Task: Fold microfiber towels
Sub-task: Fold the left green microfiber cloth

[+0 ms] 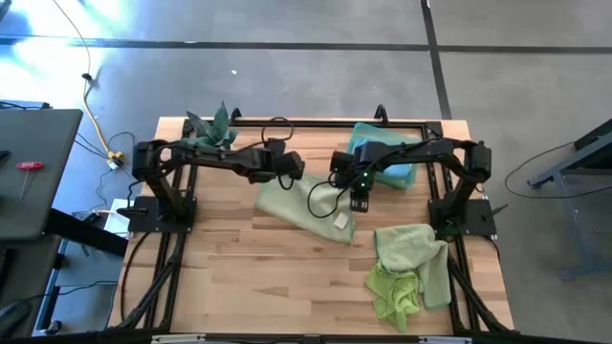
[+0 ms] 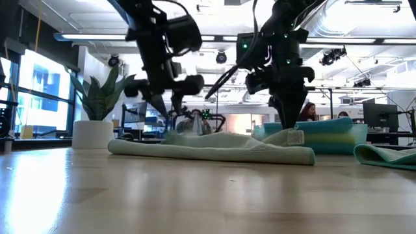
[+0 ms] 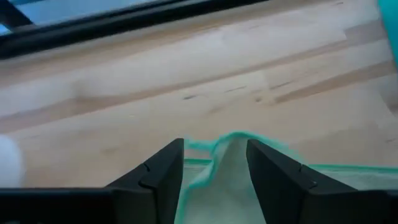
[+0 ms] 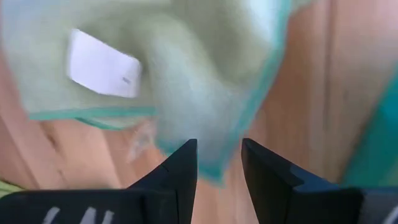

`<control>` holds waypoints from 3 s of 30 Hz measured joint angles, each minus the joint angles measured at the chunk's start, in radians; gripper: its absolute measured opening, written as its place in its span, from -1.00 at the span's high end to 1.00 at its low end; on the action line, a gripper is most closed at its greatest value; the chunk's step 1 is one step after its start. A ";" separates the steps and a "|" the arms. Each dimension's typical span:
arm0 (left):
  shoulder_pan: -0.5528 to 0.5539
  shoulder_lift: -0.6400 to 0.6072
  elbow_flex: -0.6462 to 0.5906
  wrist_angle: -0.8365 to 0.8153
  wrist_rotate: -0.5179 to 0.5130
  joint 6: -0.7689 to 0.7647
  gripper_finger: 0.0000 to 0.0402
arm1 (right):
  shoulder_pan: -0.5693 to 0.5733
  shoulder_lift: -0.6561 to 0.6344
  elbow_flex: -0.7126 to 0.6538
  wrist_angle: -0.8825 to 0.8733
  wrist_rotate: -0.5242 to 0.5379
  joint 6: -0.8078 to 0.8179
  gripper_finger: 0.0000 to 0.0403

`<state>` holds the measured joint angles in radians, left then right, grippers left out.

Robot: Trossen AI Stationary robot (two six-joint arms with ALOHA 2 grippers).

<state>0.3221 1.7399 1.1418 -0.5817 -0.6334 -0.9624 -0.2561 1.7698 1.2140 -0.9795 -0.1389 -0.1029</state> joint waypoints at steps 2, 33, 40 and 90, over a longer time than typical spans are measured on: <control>0.001 -0.010 0.019 -0.070 0.000 0.009 0.20 | -0.013 -0.010 0.000 -0.014 0.036 0.015 0.41; -0.083 -0.295 -0.376 -0.149 0.447 0.181 0.27 | 0.174 -0.049 0.000 0.349 -0.121 0.590 0.41; 0.027 -0.397 -0.583 0.152 0.590 0.192 0.27 | 0.252 -0.049 0.000 0.369 -0.127 0.708 0.41; 0.162 -0.314 -0.685 0.612 0.718 0.234 0.48 | 0.309 -0.049 0.000 0.424 -0.133 0.817 0.41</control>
<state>0.4843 1.4262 0.4572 0.0307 0.0841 -0.7288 0.0532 1.7206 1.2144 -0.5556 -0.2718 0.7139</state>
